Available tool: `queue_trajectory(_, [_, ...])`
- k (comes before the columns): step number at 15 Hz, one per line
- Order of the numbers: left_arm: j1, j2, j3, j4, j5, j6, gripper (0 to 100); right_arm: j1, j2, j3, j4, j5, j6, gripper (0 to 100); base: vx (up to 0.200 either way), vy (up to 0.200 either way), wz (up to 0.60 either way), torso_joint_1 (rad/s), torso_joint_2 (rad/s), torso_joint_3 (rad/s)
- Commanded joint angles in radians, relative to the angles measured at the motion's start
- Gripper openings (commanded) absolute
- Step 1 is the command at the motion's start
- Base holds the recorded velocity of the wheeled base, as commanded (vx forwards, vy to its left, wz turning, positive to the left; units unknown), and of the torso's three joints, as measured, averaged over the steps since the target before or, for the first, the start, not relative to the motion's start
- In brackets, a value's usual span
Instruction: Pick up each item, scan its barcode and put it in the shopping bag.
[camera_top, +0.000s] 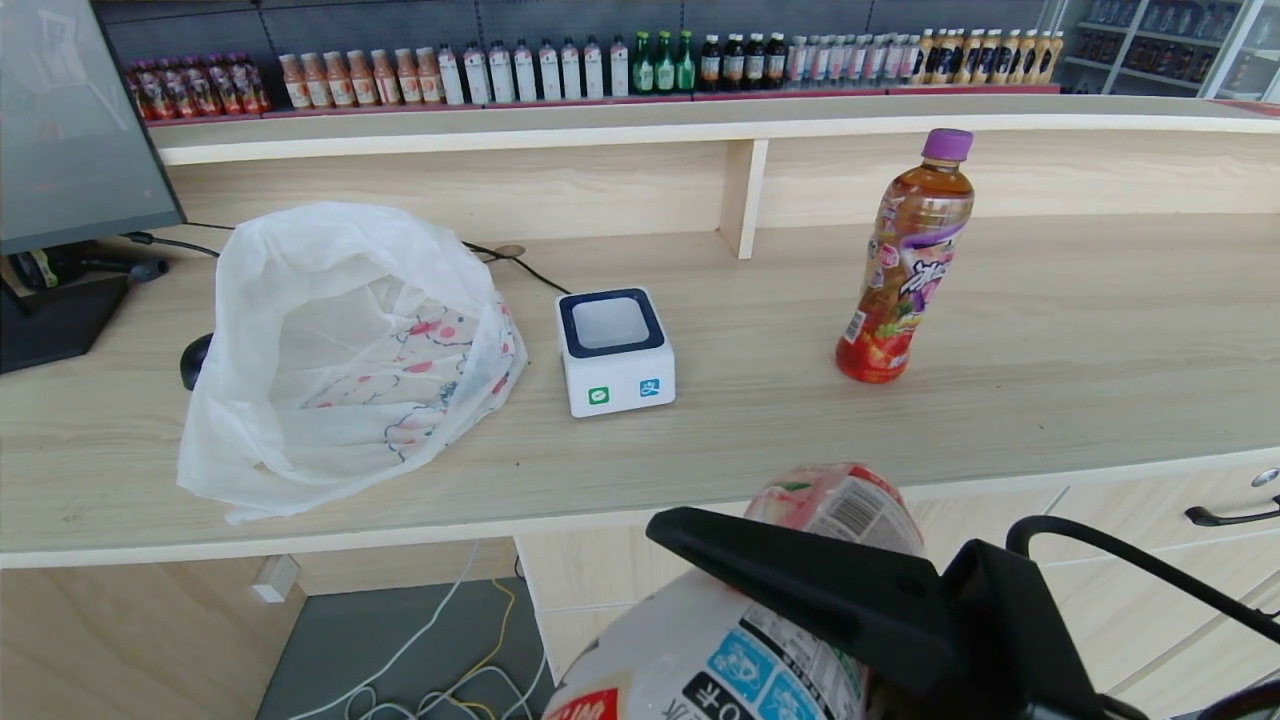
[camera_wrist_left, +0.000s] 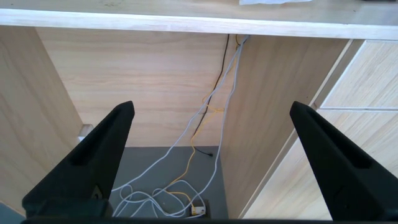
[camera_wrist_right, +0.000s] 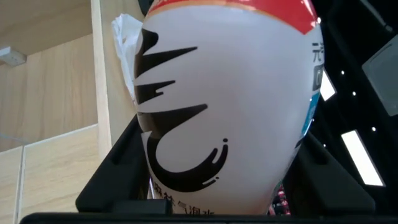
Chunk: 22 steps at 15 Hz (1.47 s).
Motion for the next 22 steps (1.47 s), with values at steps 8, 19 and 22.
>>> queue_trajectory(8, [0.000, 0.000, 0.000, -0.001, 0.000, 0.000, 100, -0.004, 0.036, -0.015, -0.022, 0.000, 0.010, 0, 0.000, 0.000, 0.00, 0.000, 0.00, 0.000])
queue_trajectory(19, [0.000, 0.000, 0.000, -0.001, 0.000, 0.000, 100, -0.053, 0.056, -0.039, -0.139, -0.181, 0.588, 0, 0.000, 0.000, 0.00, 0.000, 0.00, 0.000])
queue_trajectory(22, [0.000, 0.000, 0.000, -0.001, 0.000, 0.000, 100, -0.148, 0.058, -0.076, -0.133, -0.241, 0.827, 0, 0.000, 0.000, 0.00, 0.000, 0.00, 0.000])
